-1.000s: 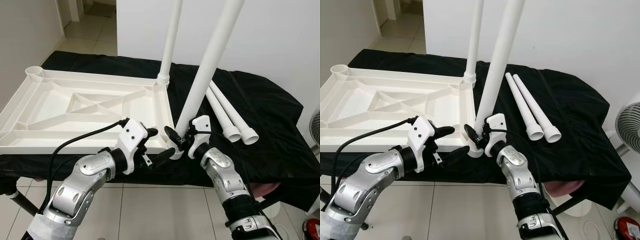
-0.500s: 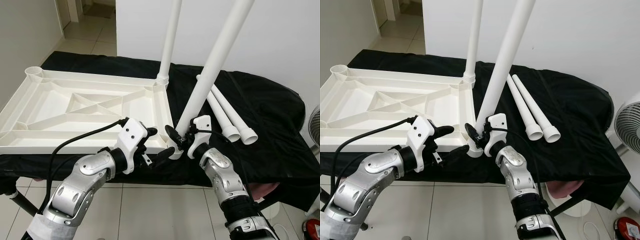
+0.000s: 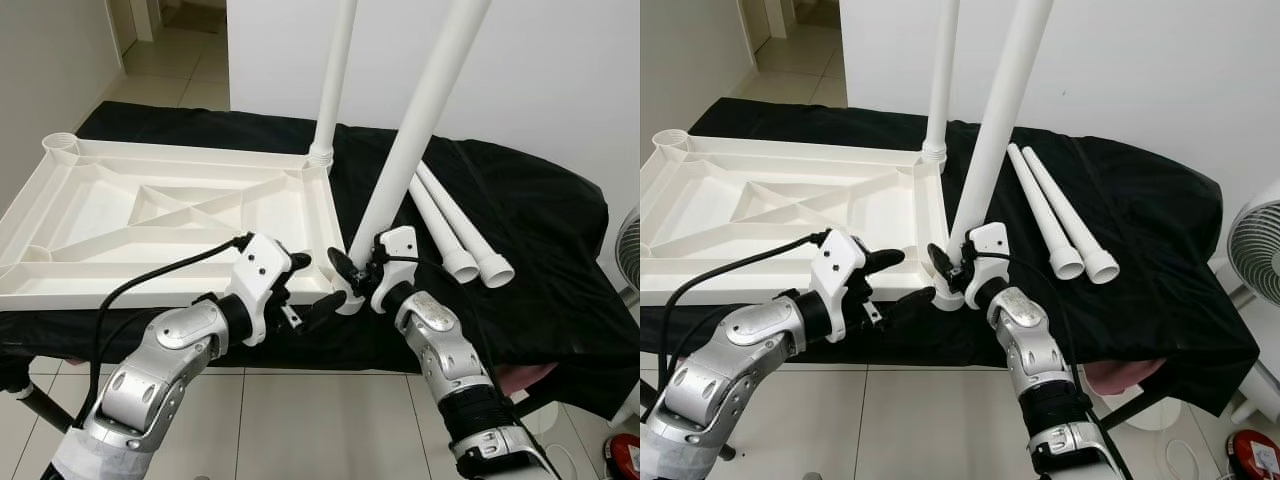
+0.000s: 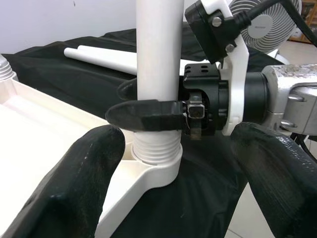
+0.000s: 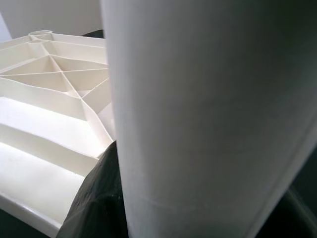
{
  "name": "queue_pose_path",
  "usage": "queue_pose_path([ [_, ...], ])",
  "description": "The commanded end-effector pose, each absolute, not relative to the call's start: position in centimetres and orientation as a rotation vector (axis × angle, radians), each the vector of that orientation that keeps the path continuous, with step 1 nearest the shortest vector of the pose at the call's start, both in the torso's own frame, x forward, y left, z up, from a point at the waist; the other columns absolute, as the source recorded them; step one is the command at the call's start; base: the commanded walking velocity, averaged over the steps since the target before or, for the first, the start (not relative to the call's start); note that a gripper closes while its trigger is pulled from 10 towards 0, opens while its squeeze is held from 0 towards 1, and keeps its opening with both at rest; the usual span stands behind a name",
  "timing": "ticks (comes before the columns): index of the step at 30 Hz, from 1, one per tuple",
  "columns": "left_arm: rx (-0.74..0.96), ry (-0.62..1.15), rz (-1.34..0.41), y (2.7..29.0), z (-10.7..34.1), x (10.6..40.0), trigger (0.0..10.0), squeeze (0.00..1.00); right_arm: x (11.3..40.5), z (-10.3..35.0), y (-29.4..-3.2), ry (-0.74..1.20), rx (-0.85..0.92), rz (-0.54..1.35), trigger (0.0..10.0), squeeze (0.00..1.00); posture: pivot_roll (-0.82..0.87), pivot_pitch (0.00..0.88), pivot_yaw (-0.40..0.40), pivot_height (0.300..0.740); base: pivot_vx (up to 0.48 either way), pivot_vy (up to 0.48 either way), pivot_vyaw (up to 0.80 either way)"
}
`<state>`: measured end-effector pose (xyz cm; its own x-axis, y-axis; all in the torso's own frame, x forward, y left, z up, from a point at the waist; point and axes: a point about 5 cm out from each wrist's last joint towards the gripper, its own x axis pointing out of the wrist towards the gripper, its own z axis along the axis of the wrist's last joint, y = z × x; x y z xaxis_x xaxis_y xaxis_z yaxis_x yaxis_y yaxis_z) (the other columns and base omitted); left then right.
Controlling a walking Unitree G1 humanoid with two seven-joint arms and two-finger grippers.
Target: Building children table
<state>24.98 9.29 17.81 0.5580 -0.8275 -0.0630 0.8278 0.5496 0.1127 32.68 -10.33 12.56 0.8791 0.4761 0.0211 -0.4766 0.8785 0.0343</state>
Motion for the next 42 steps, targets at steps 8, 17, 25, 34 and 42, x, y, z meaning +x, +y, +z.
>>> queue_pose_path([
  [8, 0.14, -0.008, -0.944, 9.3, 18.1, 24.9, 10.0, 0.0, 33.1, 10.6, -12.6, 0.086, 0.041, 0.324, 10.0, 0.0, 0.02, 0.009, -0.098, 0.74, 0.0, 0.0, 0.0],
  [17, 0.136, -0.009, -0.948, 9.2, 18.2, 25.0, 10.0, 0.0, 34.0, 11.0, -14.4, 0.064, 0.041, 0.135, 10.0, 0.0, 0.02, 0.008, -0.097, 0.74, 0.0, 0.0, 0.0],
  [25, 0.134, -0.009, -0.952, 9.1, 18.3, 24.9, 10.0, 0.0, 34.5, 11.4, -15.8, 0.042, 0.022, -0.021, 10.0, 0.0, 0.02, 0.008, -0.098, 0.74, 0.0, 0.0, 0.0],
  [34, 0.132, -0.009, -0.953, 9.1, 18.3, 24.9, 10.0, 0.0, 34.5, 11.4, -18.4, 0.041, -0.015, -0.238, 10.0, 0.0, 0.02, 0.008, -0.099, 0.74, 0.0, 0.0, 0.0],
  [42, 0.13, -0.008, -0.955, 9.0, 18.3, 24.9, 10.0, 0.0, 33.9, 10.7, -20.2, 0.063, -0.032, -0.397, 10.0, 0.0, 0.02, 0.007, -0.101, 0.74, 0.0, 0.0, 0.0],
])
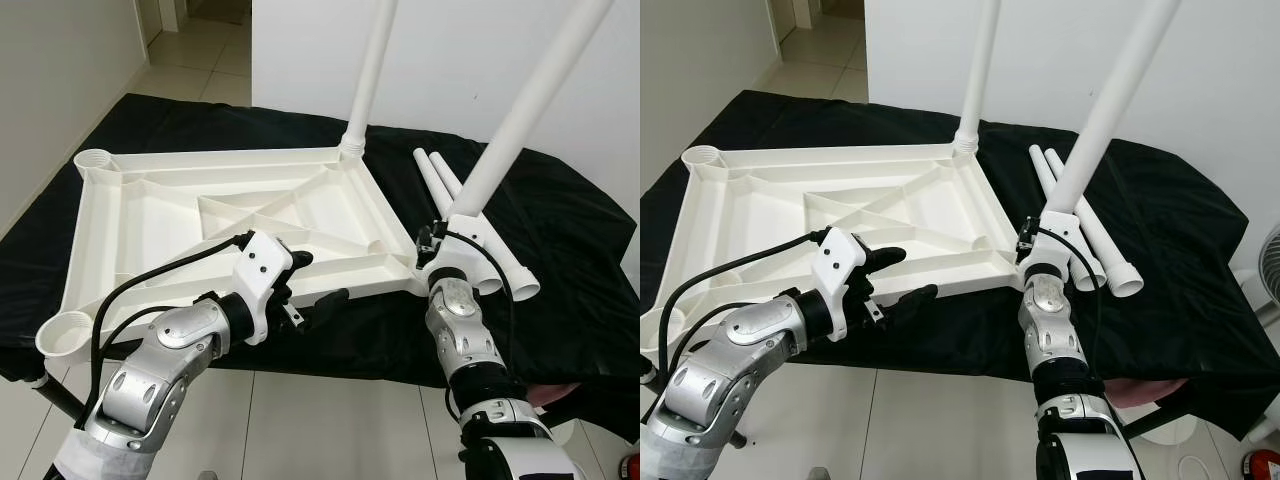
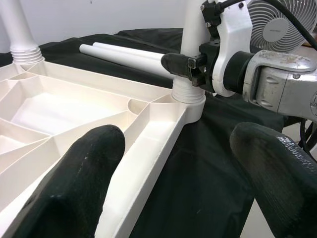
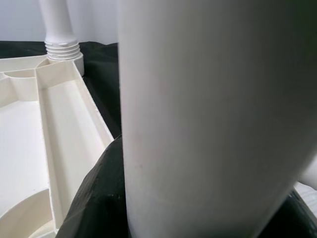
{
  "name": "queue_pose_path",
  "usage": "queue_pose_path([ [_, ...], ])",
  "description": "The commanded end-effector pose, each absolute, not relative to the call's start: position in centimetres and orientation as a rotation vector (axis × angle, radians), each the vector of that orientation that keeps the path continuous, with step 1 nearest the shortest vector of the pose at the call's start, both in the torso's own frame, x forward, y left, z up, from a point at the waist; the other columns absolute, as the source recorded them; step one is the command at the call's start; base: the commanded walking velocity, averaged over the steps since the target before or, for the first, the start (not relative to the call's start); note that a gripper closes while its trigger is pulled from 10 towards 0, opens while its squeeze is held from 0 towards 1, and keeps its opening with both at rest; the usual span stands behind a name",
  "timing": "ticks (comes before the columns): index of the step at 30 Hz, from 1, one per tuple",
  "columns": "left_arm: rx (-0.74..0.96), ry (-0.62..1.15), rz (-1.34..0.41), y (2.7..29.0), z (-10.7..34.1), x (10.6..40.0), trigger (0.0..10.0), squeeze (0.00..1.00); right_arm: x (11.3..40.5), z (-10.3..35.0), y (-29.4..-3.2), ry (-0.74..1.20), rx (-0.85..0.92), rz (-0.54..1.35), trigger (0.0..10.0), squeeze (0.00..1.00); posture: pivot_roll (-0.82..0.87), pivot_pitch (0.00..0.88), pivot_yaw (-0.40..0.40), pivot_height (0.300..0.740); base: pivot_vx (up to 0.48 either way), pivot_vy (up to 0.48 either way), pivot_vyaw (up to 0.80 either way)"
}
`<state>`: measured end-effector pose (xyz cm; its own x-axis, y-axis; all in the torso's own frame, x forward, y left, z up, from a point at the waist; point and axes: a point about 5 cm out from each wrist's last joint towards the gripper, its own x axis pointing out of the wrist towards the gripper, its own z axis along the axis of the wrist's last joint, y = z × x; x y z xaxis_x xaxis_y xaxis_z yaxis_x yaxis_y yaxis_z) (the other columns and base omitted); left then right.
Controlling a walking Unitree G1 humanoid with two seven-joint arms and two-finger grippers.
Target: Building children table
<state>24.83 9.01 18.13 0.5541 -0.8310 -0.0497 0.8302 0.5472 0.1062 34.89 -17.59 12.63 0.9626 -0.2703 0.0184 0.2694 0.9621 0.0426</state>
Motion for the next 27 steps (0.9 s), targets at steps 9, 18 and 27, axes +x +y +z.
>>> queue_pose_path([
  [9, 0.131, -0.01, -0.959, 9.0, 18.4, 25.0, 10.0, 0.0, 32.9, 10.7, -21.4, 0.032, -0.055, -0.55, 10.0, 0.0, 0.02, 0.005, -0.098, 0.74, 0.0, 0.0, 0.0],
  [18, 0.131, -0.01, -0.97, 8.8, 18.4, 25.0, 10.0, 0.0, 33.4, 11.1, -20.8, -0.002, -0.04, -0.487, 10.0, 0.0, 0.02, 0.003, -0.094, 0.74, 0.0, 0.0, 0.0],
  [27, 0.128, -0.008, -0.992, 8.4, 18.3, 24.8, 10.0, 0.0, 33.9, 12.1, -20.1, -0.073, 0.01, -0.374, 10.0, 1.0, 0.02, 0.0, -0.093, 0.74, 0.0, 0.0, 0.0],
])
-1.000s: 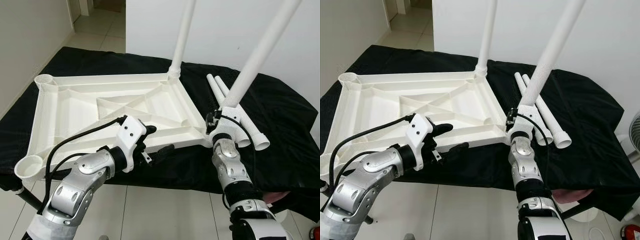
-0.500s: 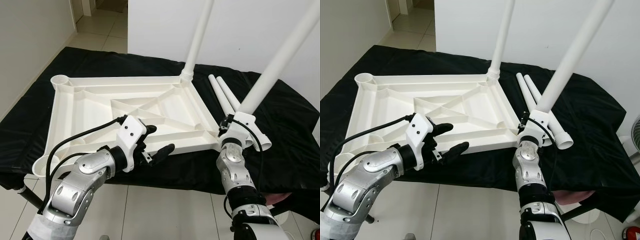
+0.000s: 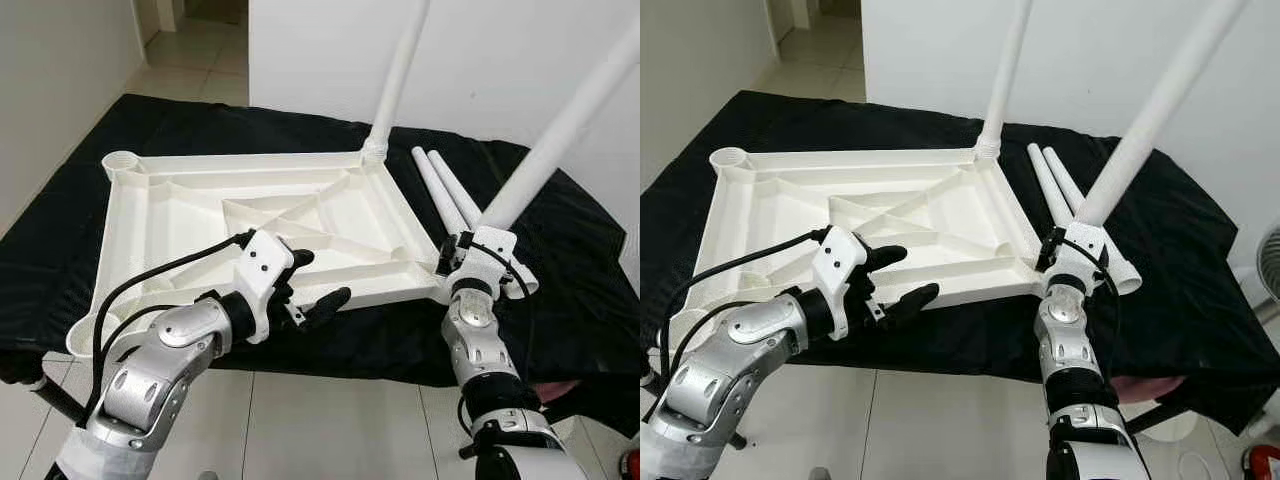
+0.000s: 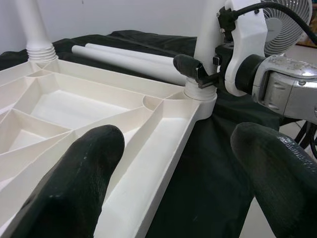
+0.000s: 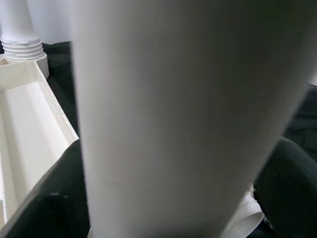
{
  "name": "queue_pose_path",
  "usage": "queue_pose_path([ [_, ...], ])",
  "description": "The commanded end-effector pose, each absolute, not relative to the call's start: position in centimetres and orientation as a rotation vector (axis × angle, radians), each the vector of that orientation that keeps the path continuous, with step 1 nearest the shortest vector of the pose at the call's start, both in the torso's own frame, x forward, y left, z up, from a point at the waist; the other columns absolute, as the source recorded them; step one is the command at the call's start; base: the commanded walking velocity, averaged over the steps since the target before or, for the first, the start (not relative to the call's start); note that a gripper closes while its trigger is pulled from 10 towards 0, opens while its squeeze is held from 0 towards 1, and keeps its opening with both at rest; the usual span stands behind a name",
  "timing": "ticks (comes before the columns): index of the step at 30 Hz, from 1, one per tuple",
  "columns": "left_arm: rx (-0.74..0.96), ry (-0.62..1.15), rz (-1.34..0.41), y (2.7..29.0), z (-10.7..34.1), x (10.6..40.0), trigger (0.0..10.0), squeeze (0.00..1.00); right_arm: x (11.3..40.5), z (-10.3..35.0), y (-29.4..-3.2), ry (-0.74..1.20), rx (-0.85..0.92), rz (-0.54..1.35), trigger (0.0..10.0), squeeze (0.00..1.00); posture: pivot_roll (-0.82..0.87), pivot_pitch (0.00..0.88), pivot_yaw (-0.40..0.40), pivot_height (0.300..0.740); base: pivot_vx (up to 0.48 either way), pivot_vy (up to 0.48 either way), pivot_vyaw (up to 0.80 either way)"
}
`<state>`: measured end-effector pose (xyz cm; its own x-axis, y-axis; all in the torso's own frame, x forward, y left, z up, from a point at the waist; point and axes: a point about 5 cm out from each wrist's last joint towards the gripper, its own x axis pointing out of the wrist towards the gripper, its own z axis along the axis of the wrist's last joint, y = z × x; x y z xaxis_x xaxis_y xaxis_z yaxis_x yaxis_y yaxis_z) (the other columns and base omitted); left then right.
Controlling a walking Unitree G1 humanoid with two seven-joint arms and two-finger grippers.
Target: Building children table
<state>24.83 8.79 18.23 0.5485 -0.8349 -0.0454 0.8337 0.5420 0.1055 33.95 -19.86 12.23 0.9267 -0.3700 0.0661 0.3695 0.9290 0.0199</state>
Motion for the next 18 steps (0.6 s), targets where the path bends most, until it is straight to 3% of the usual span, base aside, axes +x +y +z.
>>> queue_pose_path([
  [1, 0.126, -0.01, -0.997, 8.2, 18.3, 24.8, 10.0, 0.0, 34.0, 12.4, -19.9, -0.089, 0.02, -0.341, 10.0, 1.0, 0.01, 0.0, -0.092, 0.74, 0.0, 0.0, 0.0],
  [4, 0.125, -0.011, -1.001, 8.1, 18.3, 24.7, 10.0, 0.0, 34.1, 12.6, -19.8, -0.098, 0.025, -0.323, 10.0, 1.0, 0.01, 0.0, -0.092, 0.74, 0.0, 0.0, 0.0],
  [5, 0.123, -0.012, -1.003, 8.0, 18.3, 24.8, 10.0, 0.0, 34.3, 12.8, -19.5, -0.104, 0.027, -0.277, 10.0, 0.0, 0.01, 0.0, -0.09, 0.74, 0.0, 0.0, 0.0],
  [11, 0.118, 0.012, -0.973, 7.1, 17.8, 25.2, 10.0, 0.0, 34.6, 13.2, -18.9, -0.112, 0.031, -0.068, 10.0, 0.0, 0.0, 0.0, -0.086, 0.74, 0.0, 0.0, 0.0],
  [18, 0.15, 0.073, -0.927, 6.0, 16.2, 25.3, 10.0, 0.0, 34.6, 13.6, -19.4, -0.126, 0.01, 0.005, 10.0, 0.0, -0.01, 0.0, -0.081, 0.74, 0.0, 0.0, 0.0],
])
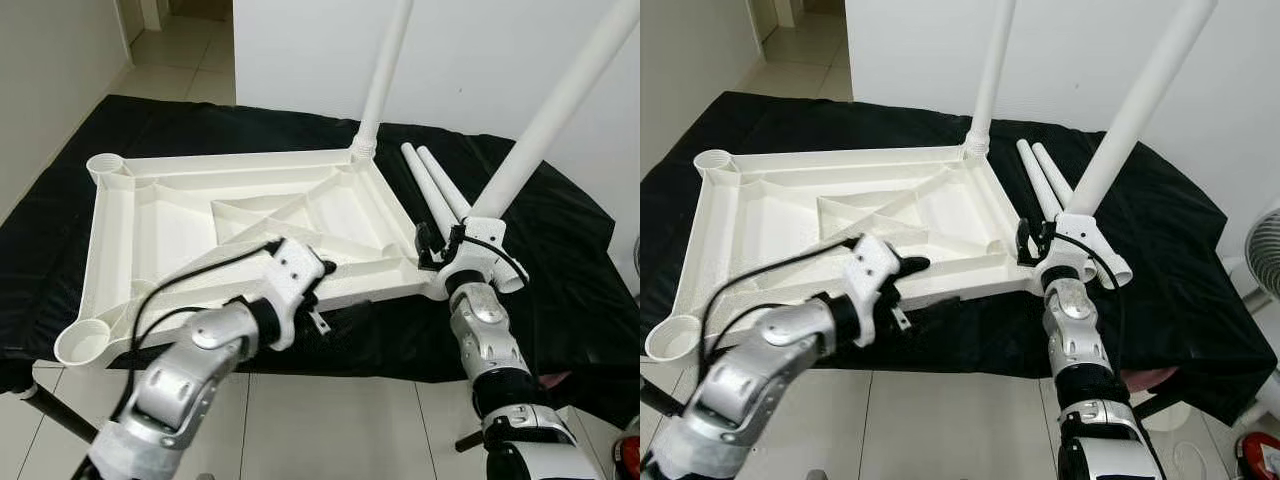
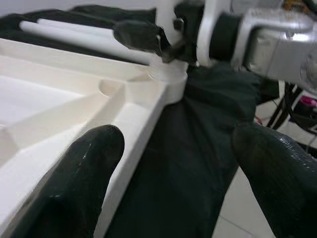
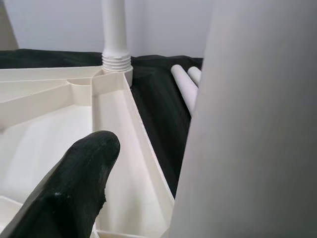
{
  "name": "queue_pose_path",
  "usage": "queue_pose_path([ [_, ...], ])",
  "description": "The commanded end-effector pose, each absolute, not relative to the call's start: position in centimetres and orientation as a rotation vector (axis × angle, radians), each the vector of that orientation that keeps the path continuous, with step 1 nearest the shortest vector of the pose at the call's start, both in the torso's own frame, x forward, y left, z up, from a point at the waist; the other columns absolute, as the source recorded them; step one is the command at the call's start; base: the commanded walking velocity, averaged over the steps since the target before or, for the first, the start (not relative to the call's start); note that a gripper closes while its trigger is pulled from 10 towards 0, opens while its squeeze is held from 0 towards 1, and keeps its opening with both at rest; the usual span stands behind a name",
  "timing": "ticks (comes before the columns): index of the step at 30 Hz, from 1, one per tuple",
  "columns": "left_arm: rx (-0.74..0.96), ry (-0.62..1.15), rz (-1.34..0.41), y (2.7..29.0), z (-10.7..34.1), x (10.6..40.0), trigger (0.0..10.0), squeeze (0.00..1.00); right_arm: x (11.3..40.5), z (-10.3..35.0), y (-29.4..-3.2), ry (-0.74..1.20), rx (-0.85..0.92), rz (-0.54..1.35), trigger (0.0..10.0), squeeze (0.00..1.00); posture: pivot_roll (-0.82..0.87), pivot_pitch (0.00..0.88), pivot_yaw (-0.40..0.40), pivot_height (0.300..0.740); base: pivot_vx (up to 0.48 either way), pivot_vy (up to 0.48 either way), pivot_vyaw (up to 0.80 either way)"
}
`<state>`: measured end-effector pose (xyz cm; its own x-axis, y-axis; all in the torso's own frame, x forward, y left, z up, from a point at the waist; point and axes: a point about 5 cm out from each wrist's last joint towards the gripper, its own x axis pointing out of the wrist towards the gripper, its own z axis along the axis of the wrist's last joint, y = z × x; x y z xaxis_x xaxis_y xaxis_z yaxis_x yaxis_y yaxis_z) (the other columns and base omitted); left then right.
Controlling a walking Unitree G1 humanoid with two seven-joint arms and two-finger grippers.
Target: Building children table
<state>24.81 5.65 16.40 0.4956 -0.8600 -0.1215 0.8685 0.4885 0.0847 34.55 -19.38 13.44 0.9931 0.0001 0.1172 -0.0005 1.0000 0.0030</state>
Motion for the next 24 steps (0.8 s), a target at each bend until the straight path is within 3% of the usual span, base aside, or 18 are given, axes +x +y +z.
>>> queue_pose_path([
  [1, 0.153, 0.081, -0.92, 5.8, 16.0, 25.4, 10.0, 0.0, 34.6, 13.7, -19.5, -0.128, 0.004, 0.014, 10.0, 0.0, -0.01, 0.0, -0.081, 0.74, 0.0, 0.0, 0.0],
  [7, 0.146, 0.093, -0.921, 4.1, 15.4, 25.7, 10.0, 0.0, 34.1, 13.3, -20.9, -0.118, -0.031, 0.06, 10.0, 0.0, -0.01, 0.0, -0.083, 0.74, 0.0, 0.0, 0.0],
  [16, 0.141, 0.066, -0.939, 3.5, 16.1, 26.0, 10.0, 0.0, 33.5, 12.6, -21.9, -0.092, -0.033, 0.129, 10.0, 0.0, -0.03, 0.0, -0.067, 0.74, 0.0, 0.0, 0.0],
  [24, 0.13, 0.041, -0.985, 2.5, 17.0, 26.5, 10.0, 0.0, 33.3, 12.3, -22.1, -0.055, -0.084, 0.299, 10.0, 0.0, -0.03, 0.0, -0.055, 0.74, 0.0, 0.0, 0.0],
])
